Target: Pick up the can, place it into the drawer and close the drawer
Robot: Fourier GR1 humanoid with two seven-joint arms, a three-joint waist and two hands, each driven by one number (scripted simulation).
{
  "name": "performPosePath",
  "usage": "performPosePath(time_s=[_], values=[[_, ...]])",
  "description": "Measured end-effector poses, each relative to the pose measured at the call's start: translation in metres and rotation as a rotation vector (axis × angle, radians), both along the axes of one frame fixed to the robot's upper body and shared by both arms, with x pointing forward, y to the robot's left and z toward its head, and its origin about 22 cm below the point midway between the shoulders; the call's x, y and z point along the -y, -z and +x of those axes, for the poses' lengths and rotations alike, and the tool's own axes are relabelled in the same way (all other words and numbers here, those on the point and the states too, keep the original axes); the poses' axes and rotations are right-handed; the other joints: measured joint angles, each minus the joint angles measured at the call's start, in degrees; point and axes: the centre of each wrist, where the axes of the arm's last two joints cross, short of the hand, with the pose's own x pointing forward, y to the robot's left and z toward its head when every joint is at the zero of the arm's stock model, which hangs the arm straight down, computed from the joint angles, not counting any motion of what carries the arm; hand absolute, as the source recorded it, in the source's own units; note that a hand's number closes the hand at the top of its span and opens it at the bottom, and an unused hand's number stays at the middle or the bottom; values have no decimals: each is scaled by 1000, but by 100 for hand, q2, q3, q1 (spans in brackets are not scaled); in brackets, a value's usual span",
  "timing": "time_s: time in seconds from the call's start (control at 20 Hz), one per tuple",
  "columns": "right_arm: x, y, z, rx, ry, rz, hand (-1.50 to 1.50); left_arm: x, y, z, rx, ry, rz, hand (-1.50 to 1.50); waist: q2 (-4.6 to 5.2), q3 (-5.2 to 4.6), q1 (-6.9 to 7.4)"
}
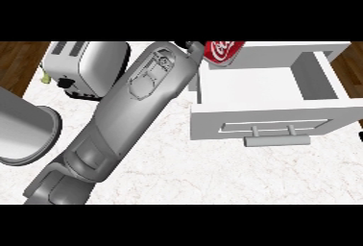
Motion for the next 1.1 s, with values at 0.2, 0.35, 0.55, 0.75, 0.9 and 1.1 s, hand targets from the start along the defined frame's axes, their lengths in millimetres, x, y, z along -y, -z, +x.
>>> performPosePath(time_s=[0.2,0.35,0.55,0.75,0.9,1.1], values=[[0,1,5,3,-3,1,-150,10,-3,4,-4,4,18,150,5,2,-22],[3,5,6,1,0,-1,-150,15,-7,8,-10,-4,32,150,9,2,-40],[3,1,7,8,-8,-8,-150,19,-3,13,-15,-16,60,150,23,5,-93],[-4,-3,14,12,-26,-5,-150,19,4,18,-24,-31,78,150,59,7,-201],[-4,-1,18,13,-28,-6,-150,19,13,20,-22,-43,99,150,63,8,-235],[-4,-2,25,17,-32,-7,-150,17,23,23,-6,-71,115,150,83,10,-285]])
